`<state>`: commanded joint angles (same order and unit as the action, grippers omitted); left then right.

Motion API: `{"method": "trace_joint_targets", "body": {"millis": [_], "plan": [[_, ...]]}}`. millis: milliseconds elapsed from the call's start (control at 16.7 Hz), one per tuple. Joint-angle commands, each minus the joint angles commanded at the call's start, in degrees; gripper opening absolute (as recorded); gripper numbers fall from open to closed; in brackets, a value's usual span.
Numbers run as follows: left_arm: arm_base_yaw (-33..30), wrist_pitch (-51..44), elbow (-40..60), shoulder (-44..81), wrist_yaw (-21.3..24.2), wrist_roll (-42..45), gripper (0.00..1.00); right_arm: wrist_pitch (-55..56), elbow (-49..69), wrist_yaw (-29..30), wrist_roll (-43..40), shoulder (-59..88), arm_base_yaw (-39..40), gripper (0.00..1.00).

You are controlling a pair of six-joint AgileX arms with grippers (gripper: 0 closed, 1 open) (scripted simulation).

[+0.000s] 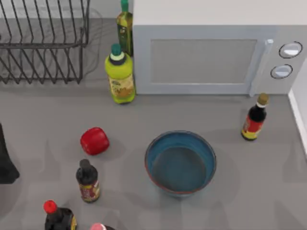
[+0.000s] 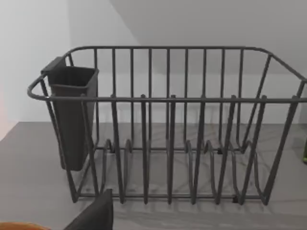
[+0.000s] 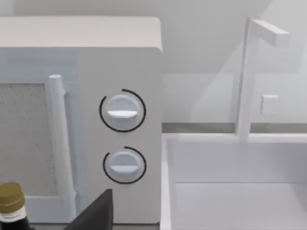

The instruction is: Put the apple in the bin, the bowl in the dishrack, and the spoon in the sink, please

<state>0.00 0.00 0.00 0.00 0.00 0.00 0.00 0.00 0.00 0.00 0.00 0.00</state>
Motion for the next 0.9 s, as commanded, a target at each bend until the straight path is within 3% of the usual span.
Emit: {"method": "trace_joint_targets", "body": {"millis": [240, 420, 900], "plan": [[-0.5, -1.4, 1.7, 1.8, 0.1, 0.6, 1.00, 0.0, 0.0, 0.0, 0.0, 0.0, 0.0, 1.00], [-2.3, -6.6, 8.6, 9.0, 0.3, 3.1, 1.00, 0.0, 0.0, 0.0, 0.0, 0.0, 0.0, 1.00], [-10.9, -31.2, 41.9, 51.6, 1.5, 14.5, 1.00, 0.0, 0.0, 0.0, 0.0, 0.0, 0.0, 1.00]]}}
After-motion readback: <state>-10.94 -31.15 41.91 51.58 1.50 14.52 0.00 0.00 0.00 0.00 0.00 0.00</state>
